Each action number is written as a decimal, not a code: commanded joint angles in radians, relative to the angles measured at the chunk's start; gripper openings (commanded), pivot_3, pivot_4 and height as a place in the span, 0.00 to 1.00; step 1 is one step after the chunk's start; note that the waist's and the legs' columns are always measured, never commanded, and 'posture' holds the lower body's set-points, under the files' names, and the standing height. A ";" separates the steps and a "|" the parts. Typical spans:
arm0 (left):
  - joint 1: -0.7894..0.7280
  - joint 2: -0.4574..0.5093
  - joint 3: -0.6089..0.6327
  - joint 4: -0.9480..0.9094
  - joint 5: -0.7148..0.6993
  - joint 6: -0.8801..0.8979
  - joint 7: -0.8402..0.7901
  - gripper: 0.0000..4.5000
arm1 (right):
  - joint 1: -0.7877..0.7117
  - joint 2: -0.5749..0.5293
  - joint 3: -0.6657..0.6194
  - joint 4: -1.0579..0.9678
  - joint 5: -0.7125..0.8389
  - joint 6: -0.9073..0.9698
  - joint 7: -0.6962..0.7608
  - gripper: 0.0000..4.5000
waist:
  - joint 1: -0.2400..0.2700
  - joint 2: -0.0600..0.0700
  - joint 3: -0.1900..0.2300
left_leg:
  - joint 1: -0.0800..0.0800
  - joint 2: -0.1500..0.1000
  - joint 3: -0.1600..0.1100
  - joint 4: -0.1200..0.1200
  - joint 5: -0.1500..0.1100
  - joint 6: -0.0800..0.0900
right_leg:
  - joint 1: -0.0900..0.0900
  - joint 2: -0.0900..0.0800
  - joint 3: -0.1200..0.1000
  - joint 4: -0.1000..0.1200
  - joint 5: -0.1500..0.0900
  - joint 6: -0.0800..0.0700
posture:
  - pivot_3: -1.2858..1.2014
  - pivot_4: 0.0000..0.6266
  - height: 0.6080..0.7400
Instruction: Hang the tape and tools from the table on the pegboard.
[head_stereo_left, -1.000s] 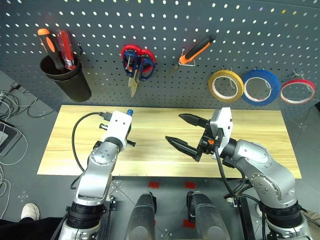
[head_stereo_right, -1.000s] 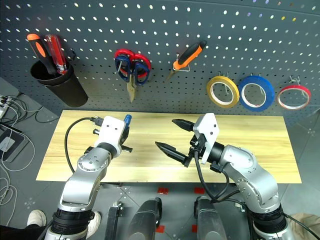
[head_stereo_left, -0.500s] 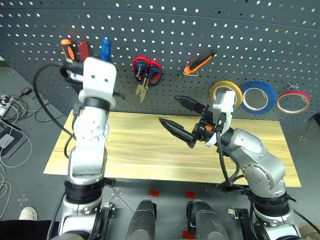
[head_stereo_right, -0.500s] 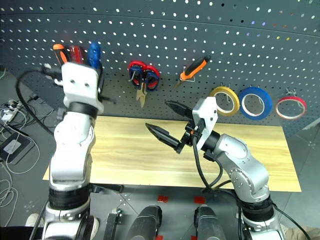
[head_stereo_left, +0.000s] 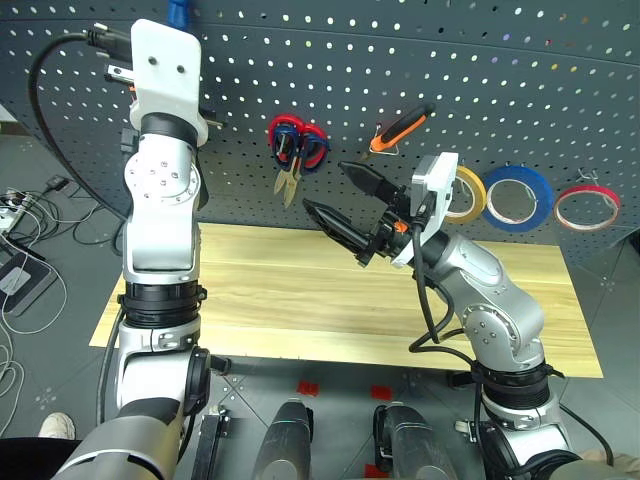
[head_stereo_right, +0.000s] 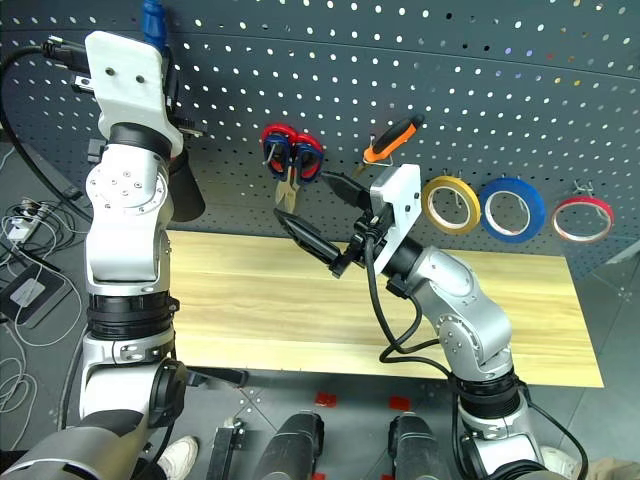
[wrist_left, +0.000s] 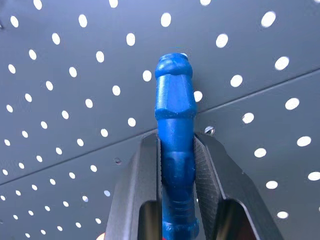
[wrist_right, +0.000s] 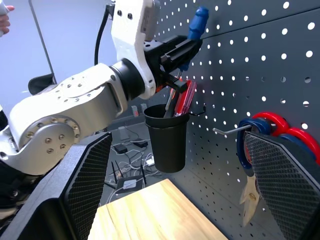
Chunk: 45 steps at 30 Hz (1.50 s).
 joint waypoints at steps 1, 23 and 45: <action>-0.018 0.021 0.046 -0.011 -0.002 -0.026 0.026 0.12 | -0.013 -0.001 -0.005 -0.020 -0.003 -0.017 -0.007 1.00 | 0.000 0.000 0.000 | 0.000 0.000 0.000 0.000 0.000 0.000 | 0.000 0.000 0.000 0.000 0.000 0.000 | 0.58 0.29 1.00; 0.086 -0.009 0.129 -0.028 -0.062 0.096 0.071 0.52 | 0.000 -0.028 0.006 -0.013 -0.034 -0.017 -0.009 1.00 | -0.002 0.000 0.000 | 0.000 0.000 -0.001 0.001 0.000 0.000 | 0.000 0.000 -0.001 0.001 0.000 0.000 | 0.58 0.33 1.00; 0.149 -0.050 0.054 -0.229 -0.106 0.126 -0.009 0.99 | 0.072 -0.103 -0.043 -0.061 -0.062 -0.023 -0.056 1.00 | 0.000 0.000 0.000 | 0.000 0.000 -0.001 0.001 0.000 0.000 | 0.001 0.000 -0.001 0.002 0.000 0.000 | 0.58 0.32 1.00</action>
